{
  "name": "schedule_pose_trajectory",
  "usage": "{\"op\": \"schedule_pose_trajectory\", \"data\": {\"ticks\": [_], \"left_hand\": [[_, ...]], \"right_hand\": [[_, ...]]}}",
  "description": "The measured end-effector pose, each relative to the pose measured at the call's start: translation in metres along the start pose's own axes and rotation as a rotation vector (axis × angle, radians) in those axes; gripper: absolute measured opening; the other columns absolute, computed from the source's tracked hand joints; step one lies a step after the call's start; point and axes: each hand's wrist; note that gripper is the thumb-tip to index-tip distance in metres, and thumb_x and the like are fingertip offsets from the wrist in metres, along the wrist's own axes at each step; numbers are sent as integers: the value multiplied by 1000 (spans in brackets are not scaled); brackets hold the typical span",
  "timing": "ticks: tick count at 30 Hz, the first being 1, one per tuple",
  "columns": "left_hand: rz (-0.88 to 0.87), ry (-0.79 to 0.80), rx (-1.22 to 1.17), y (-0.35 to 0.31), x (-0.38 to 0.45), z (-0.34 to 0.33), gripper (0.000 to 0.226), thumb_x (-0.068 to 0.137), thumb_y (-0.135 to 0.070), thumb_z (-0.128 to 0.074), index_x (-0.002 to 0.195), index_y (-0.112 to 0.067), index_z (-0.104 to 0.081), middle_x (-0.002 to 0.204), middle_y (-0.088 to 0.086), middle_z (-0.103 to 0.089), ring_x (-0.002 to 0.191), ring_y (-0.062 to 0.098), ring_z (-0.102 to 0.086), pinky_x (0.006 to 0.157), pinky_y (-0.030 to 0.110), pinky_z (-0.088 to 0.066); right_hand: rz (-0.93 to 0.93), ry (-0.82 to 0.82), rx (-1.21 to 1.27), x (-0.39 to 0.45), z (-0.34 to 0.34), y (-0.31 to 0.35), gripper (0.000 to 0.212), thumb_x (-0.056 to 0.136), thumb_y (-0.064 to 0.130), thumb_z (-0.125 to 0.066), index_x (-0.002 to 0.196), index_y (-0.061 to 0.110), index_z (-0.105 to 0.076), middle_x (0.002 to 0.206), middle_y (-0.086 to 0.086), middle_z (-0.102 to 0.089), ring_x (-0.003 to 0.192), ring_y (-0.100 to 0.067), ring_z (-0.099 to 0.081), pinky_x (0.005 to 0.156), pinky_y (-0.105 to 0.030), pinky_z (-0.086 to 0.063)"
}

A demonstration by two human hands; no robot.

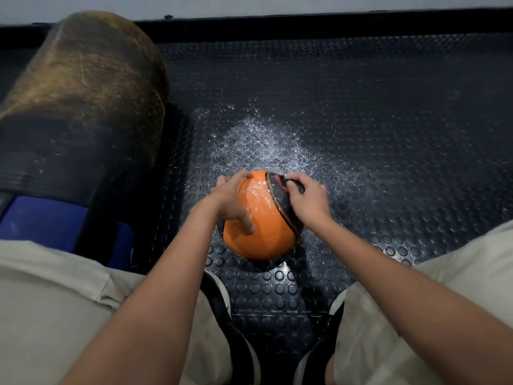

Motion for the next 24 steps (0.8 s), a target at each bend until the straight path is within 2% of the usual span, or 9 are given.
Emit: {"op": "schedule_pose_trajectory", "data": {"ticks": [4,8,10,13,15,17,20,22,24], "left_hand": [[-16,12,33,-2,2,-2,128,53,-1,-94,150,-49,-27,152,5,-15,137,43,-30,103,60,-45],[-8,43,43,2,9,-4,129,53,2,-93,149,-48,-24,151,3,-15,136,43,-30,104,62,-44],[-6,54,24,6,13,-7,129,53,-15,-97,149,-49,-19,154,0,-11,141,41,-23,110,62,-39],[-39,-35,10,9,16,-20,127,52,-52,-95,152,-41,-18,157,0,-12,147,32,-19,118,55,-30],[-65,-143,5,11,18,-28,136,46,-60,-94,154,-26,-18,157,4,-21,146,30,-25,120,52,-28],[-78,-196,1,11,20,-30,143,41,-62,-94,155,-21,-19,157,4,-25,145,28,-29,120,51,-29],[-44,-197,53,9,21,-26,139,43,-62,-94,157,-29,-22,157,8,-21,146,33,-23,118,53,-30],[43,-180,87,7,19,-22,134,46,-66,-91,156,-43,-19,154,13,-14,145,40,-13,114,59,-30],[91,-164,84,8,17,-19,132,47,-67,-90,155,-50,-17,154,16,-11,145,43,-10,113,61,-30]], "right_hand": [[-209,-67,72,3,1,-11,19,102,23,-53,114,28,-68,108,6,-69,87,-12,-62,73,-29,-50],[4,6,-27,0,-9,2,16,99,33,-57,107,42,-68,114,0,-62,101,-16,-56,93,-37,-49],[55,54,-56,-2,-9,5,17,98,35,-56,108,44,-67,114,1,-60,107,-16,-48,97,-35,-43],[-2,-33,12,0,-3,-3,16,100,31,-55,105,40,-68,109,6,-67,109,-19,-57,85,-30,-48],[-175,-81,57,0,2,-8,17,102,28,-53,109,34,-67,112,4,-69,98,-16,-61,71,-26,-44],[-253,-99,68,1,2,-9,18,102,27,-53,111,32,-68,114,2,-69,93,-15,-61,72,-27,-44],[-44,-72,30,-3,-4,3,19,100,28,-55,109,36,-69,111,3,-68,104,-15,-54,89,-30,-46],[121,25,-50,-6,-5,10,20,101,29,-54,112,38,-69,109,7,-66,109,-14,-40,88,-28,-35],[166,57,-74,-6,-4,6,20,101,31,-54,112,40,-68,111,8,-64,108,-14,-41,87,-30,-37]]}}
Point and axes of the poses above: each hand's wrist, its own x-axis towards the middle knuckle, its own z-axis out of the back of the hand, y = z × x
